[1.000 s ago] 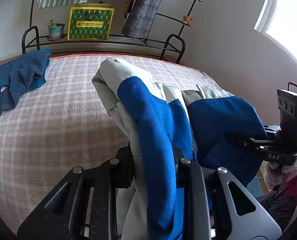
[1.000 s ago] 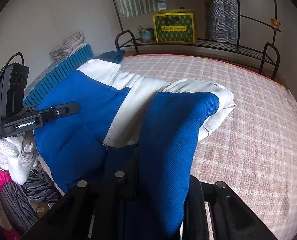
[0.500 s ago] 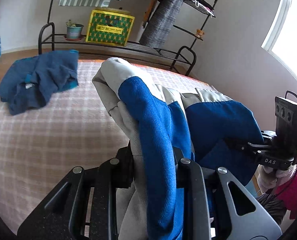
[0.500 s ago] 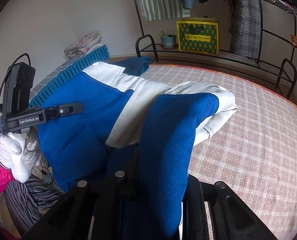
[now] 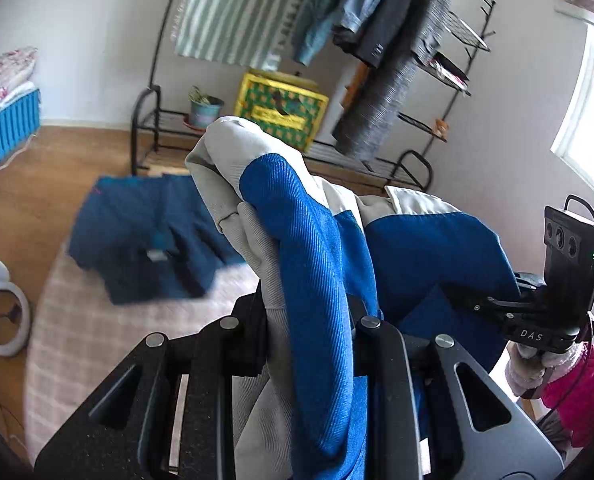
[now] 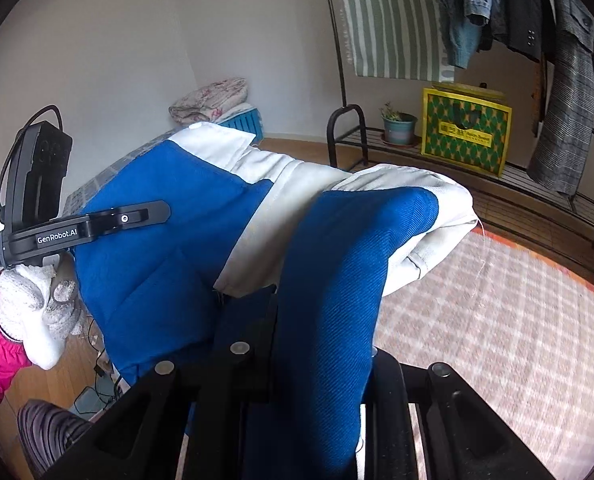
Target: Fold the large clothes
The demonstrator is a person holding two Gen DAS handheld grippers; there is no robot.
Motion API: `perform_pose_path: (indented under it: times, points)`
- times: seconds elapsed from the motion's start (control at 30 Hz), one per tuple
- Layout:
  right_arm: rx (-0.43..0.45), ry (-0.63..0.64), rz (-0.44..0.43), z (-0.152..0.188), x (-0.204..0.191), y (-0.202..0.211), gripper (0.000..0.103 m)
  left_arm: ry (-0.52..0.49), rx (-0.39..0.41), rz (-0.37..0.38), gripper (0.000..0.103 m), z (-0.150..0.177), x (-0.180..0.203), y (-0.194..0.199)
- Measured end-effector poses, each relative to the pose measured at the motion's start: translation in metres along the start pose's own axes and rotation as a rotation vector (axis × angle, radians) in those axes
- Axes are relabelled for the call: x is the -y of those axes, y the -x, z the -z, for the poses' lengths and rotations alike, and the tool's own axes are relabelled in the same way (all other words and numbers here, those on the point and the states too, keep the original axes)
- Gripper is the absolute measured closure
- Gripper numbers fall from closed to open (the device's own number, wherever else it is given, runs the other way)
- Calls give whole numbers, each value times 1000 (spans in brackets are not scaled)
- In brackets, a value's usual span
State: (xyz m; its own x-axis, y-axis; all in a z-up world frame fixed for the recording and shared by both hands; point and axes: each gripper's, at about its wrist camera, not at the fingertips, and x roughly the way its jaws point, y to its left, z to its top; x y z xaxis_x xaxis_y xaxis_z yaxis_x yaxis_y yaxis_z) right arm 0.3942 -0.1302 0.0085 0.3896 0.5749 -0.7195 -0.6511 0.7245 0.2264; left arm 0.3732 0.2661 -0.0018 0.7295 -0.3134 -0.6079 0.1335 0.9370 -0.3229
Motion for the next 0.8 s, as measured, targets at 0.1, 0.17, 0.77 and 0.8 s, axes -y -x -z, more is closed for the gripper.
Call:
perform_pose_path:
  times: [0.1,0.17,0.77,0.8]
  points:
    - [18,28,-13,-32,-9,-29,85,6,26,-27,80,-26,-29,-2]
    - [30,37,-23,-53,-13,-49,85,4,41,-46,80,-45,-48,-7]
    - [41,-43,-50,-143,-5,-258,85,170,13,-95,80,-126,-235,-136]
    - [30,-68,-58,-138,1,-267,85,180,-10,-108,80,-122,-243,-146]
